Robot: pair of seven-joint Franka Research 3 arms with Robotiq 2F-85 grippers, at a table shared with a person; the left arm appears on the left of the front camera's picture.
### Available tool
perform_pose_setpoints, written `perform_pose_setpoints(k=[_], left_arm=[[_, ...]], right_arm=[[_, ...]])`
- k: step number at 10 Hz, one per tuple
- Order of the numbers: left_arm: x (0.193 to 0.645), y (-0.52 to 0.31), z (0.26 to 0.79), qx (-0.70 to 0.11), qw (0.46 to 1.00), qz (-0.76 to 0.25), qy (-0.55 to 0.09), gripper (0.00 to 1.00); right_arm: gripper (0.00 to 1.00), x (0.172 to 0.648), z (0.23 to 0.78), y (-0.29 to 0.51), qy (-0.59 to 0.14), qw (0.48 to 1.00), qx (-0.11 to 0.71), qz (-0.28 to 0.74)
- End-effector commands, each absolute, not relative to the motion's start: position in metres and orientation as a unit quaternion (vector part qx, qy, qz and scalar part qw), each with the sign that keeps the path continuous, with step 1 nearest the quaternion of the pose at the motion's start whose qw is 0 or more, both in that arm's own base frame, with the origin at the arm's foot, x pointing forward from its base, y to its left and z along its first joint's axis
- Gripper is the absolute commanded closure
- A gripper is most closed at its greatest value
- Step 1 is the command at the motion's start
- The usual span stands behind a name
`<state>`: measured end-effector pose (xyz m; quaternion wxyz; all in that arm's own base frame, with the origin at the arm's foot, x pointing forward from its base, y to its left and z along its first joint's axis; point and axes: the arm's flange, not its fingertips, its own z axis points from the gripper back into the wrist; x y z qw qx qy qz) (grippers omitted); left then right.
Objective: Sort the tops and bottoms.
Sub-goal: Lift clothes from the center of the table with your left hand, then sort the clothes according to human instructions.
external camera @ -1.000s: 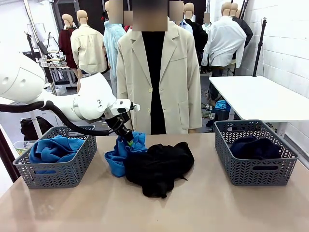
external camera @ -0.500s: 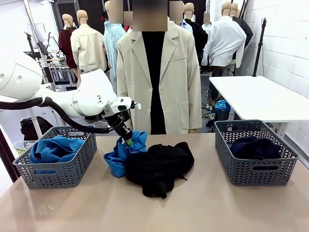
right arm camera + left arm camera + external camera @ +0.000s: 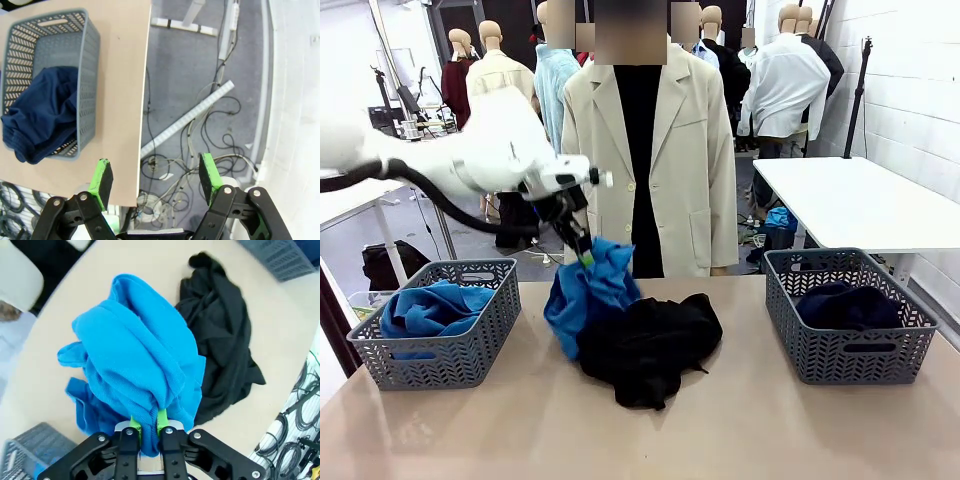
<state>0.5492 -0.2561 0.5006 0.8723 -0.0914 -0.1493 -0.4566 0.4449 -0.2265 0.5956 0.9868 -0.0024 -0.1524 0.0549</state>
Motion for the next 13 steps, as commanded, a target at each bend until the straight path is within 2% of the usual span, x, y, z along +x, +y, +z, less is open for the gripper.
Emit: perform_pose_setpoints(k=[1,4,7,8,10,13], left_arm=[[0.541,-0.248,0.571,-0.073,0.847,-0.498,-0.170,1.00],[0.526,-0.275,0.699,-0.060,0.809,-0.537,-0.232,1.00],[0.509,-0.325,0.770,-0.039,0.791,-0.559,-0.245,1.00],[0.501,-0.336,0.785,-0.047,0.781,-0.567,-0.259,1.00],[0.481,-0.333,0.781,-0.061,0.776,-0.576,-0.250,1.00],[0.484,-0.334,0.774,-0.058,0.775,-0.573,-0.261,1.00]], right_arm=[[0.14,0.443,0.596,-0.226,-0.146,0.987,-0.009,0.058],[0.14,0.443,0.596,-0.226,-0.146,0.987,-0.009,0.058],[0.14,0.443,0.596,-0.226,-0.146,0.987,-0.009,0.058],[0.14,0.443,0.596,-0.226,-0.146,0.987,-0.009,0.058],[0.14,0.443,0.596,-0.226,-0.146,0.987,-0.009,0.058],[0.14,0.443,0.596,-0.226,-0.146,0.987,-0.009,0.058]])
